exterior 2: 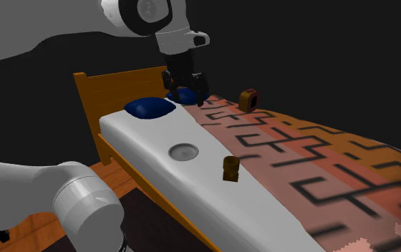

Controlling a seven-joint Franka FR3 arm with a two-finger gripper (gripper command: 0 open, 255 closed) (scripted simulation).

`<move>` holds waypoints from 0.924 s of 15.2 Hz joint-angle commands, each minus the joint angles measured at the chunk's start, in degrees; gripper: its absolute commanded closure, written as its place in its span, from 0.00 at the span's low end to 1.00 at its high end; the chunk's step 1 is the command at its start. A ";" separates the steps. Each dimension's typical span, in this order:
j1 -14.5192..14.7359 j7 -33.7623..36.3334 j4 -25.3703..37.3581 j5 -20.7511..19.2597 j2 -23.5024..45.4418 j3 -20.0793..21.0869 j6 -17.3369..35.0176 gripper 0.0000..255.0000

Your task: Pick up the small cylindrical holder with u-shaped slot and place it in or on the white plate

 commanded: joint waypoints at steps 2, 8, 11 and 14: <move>0.15 -0.80 -1.18 -0.18 0.78 -0.50 1.88 0.00; 1.15 -5.64 -6.65 -1.00 7.23 -3.59 13.33 0.00; 1.75 -8.17 -8.32 -1.15 11.59 -5.17 19.10 0.00; 2.48 -10.84 -9.25 -1.00 16.65 -6.76 24.81 0.00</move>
